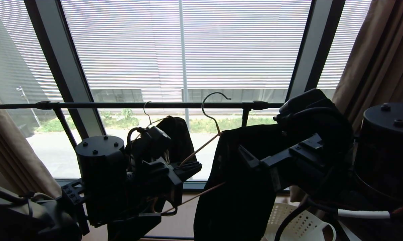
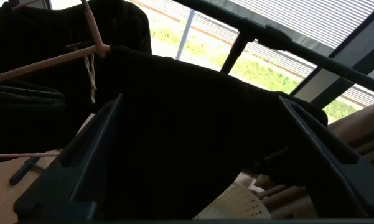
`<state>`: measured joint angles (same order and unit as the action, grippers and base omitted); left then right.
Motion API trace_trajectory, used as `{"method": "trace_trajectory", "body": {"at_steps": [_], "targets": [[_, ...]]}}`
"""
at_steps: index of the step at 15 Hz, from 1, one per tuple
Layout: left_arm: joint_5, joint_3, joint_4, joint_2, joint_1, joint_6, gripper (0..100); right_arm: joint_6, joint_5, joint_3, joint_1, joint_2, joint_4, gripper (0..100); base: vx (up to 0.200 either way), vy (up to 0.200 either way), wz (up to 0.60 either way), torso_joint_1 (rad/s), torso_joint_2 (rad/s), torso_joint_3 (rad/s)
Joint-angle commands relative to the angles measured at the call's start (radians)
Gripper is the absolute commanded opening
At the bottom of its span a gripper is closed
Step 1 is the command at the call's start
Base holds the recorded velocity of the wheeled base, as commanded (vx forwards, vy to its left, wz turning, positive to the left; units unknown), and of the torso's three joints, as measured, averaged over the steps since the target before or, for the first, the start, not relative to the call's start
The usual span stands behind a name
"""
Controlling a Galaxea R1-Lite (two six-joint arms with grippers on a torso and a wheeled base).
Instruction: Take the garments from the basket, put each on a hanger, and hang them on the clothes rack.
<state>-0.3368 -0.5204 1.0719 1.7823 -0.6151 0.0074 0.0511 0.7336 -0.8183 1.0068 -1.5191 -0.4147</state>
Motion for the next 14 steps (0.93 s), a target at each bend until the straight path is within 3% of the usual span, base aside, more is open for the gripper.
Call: {"method": "trace_trajectory", "body": {"at_steps": [1,3,4,5,7,10,11,13,14], "targets": [[-0.002,0.028,0.016,-0.004,0.012,0.002,0,0.004,-0.057,0.036,-0.002,0.066,0.013,100,0.000,0.000,0.00,0.000,0.00,0.000],[-0.074,0.091,0.052,-0.018,0.064,0.006,0,0.093,-0.290,0.126,-0.066,0.215,0.120,100,0.000,0.000,0.00,0.000,0.00,0.000],[-0.087,0.099,0.056,-0.021,0.075,0.006,0,0.108,-0.330,0.130,-0.089,0.231,0.148,100,0.000,0.000,0.00,0.000,0.00,0.000],[-0.131,0.137,0.060,-0.034,0.118,0.020,0,0.151,-0.550,0.102,-0.209,0.290,0.300,100,0.000,0.000,0.00,0.000,0.00,0.000],[-0.200,0.184,0.082,-0.038,0.160,0.049,0,0.197,-0.697,-0.012,-0.320,0.301,0.456,100,0.000,0.000,0.00,0.000,0.00,0.000],[-0.300,0.270,0.154,-0.034,0.204,0.120,0,0.392,-0.955,-0.208,-0.456,0.249,0.781,100,0.000,0.000,0.00,0.000,0.00,0.000],[-0.301,0.273,0.154,-0.034,0.204,0.123,0,0.398,-0.961,-0.213,-0.459,0.246,0.789,100,0.000,0.000,0.00,0.000,0.00,0.000],[-0.380,0.336,0.157,-0.032,0.212,0.194,0,0.587,-1.031,-0.384,-0.498,0.112,1.007,100,0.000,0.000,0.00,0.000,0.00,0.000],[-0.389,0.333,0.157,-0.024,0.212,0.203,0,0.601,-1.059,-0.429,-0.498,0.079,1.042,100,0.000,0.000,0.00,0.000,0.00,0.000]]}}
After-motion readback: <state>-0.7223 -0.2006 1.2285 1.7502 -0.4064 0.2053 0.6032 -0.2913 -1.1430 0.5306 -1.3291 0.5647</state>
